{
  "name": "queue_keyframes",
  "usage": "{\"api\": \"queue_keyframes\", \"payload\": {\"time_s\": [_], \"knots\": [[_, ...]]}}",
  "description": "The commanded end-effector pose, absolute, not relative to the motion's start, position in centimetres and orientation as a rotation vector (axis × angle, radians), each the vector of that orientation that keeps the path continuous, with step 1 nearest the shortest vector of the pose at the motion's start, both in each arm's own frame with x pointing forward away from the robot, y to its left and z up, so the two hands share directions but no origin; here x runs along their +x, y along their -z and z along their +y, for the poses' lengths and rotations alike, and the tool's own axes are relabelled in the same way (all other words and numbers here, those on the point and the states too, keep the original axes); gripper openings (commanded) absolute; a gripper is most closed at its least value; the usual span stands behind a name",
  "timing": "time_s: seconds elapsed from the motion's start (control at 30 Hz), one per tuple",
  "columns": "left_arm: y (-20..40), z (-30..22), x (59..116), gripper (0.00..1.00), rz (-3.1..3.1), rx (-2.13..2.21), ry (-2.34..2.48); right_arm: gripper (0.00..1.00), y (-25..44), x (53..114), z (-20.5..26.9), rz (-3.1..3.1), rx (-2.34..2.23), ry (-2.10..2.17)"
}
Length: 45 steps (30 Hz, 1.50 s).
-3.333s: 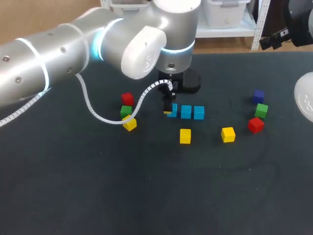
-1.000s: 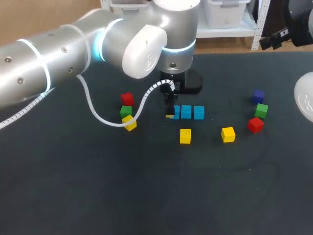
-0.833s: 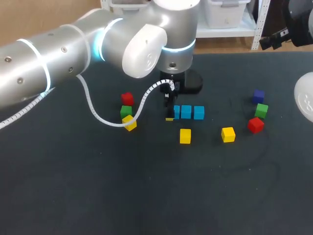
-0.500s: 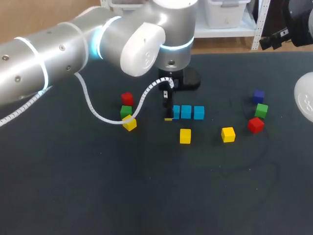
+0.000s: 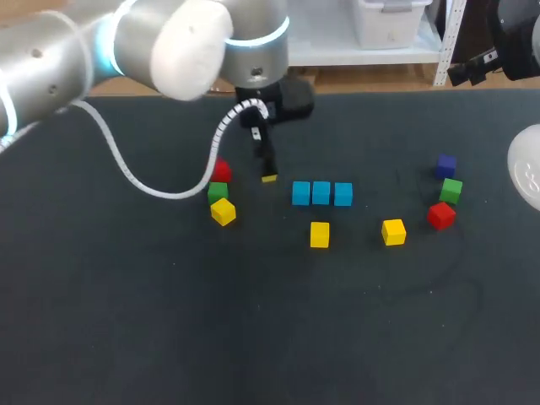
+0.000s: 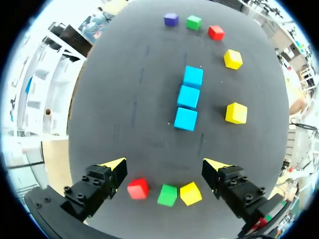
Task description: Place the blue cubes, place green cubes on the blue cubes, place the yellow cubes on the green cubes, then place the red cubes on the yellow cubes, and place purple cube on the red cubes.
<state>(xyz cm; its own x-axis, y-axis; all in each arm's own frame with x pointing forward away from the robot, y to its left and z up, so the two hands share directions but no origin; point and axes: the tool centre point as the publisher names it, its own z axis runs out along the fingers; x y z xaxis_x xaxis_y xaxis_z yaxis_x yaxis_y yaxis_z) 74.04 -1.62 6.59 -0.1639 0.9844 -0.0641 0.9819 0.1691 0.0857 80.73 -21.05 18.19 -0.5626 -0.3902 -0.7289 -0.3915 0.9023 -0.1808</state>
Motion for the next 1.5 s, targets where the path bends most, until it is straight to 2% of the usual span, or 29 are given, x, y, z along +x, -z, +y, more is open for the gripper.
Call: {"api": "queue_keyframes", "payload": {"time_s": [0.03,0.8,1.5], "knots": [[-8.3,0.7,72.3,1.00,2.277,1.892,-0.022,1.00,-18.2,80.6,-21.0,2.223,-0.555,0.001],[-7.7,5.1,73.6,1.00,2.645,1.221,-0.096,1.00,-18.2,80.6,-21.0,2.223,-0.555,0.001],[-4.2,5.1,72.8,1.00,2.918,0.583,-0.025,1.00,-18.2,80.6,-21.0,2.223,-0.555,0.001]]}}
